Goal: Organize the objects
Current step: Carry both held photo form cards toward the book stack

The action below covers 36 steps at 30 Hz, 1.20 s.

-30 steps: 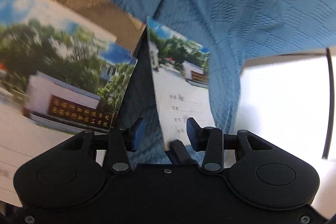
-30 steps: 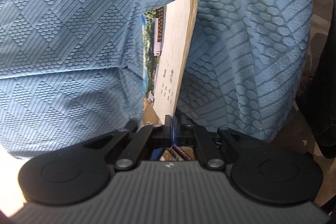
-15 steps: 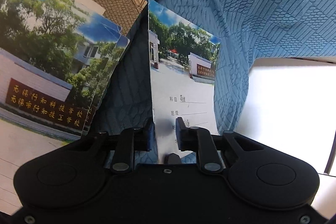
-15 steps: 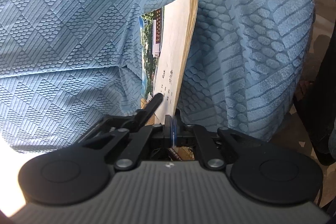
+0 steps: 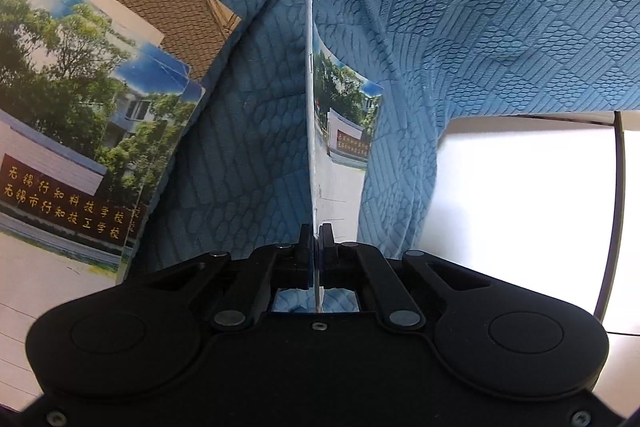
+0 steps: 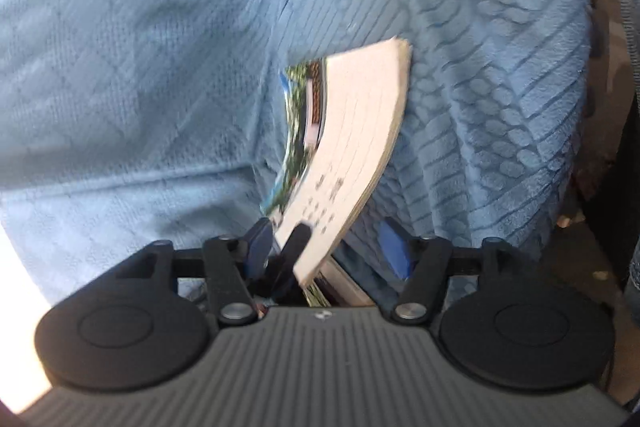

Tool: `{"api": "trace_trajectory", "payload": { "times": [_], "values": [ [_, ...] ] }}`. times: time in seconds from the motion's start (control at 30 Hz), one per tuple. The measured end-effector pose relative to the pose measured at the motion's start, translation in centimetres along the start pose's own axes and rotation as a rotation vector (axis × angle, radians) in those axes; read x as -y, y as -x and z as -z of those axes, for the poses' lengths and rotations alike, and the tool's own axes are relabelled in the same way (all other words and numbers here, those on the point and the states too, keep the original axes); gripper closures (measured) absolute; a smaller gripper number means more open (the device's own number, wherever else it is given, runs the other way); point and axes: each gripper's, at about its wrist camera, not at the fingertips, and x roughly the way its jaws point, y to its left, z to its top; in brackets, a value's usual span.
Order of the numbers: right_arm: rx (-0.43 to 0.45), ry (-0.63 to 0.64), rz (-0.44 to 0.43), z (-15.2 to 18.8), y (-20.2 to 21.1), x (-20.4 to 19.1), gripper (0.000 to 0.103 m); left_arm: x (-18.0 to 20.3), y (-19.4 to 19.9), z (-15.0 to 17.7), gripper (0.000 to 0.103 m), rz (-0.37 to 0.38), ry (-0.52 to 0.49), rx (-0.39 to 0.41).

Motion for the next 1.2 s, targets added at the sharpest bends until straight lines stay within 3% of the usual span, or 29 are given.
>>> {"api": "trace_trajectory", "payload": {
  "times": [0.2, 0.4, 0.47, 0.53, 0.63, 0.83, 1.2],
  "values": [
    [0.007, -0.077, -0.004, -1.0, -2.0, 1.0, 0.04, 0.3, 0.4, 0.0, 0.102, 0.008, 0.0, 0.026],
    [0.079, -0.01, 0.019, -3.1, -2.4, 0.3, 0.044, 0.1, 1.1, -0.2, 0.102, 0.009, 0.001, 0.04],
    [0.089, 0.034, 0.062, -3.6, -2.5, -0.2, 0.056, 0.1, 1.5, -0.2, 0.102, 0.005, -0.003, 0.049],
    [0.096, 0.06, 0.102, -4.3, -2.4, -0.5, 0.078, 0.0, 1.6, -0.4, 0.103, 0.005, 0.0, 0.056],
    [0.099, 0.088, 0.089, -4.7, -1.9, -0.8, 0.089, 0.0, 1.5, -0.3, 0.102, -0.002, 0.003, 0.065],
    [0.102, 0.231, 0.083, -4.2, -0.1, -2.8, 0.093, 0.1, 2.4, 0.4, 0.102, -0.028, -0.019, 0.095],
    [0.096, 0.399, 0.076, -1.5, 3.9, -8.6, 0.097, 3.4, 7.9, 1.8, 0.102, 0.016, -0.068, 0.132]
  ]
}}
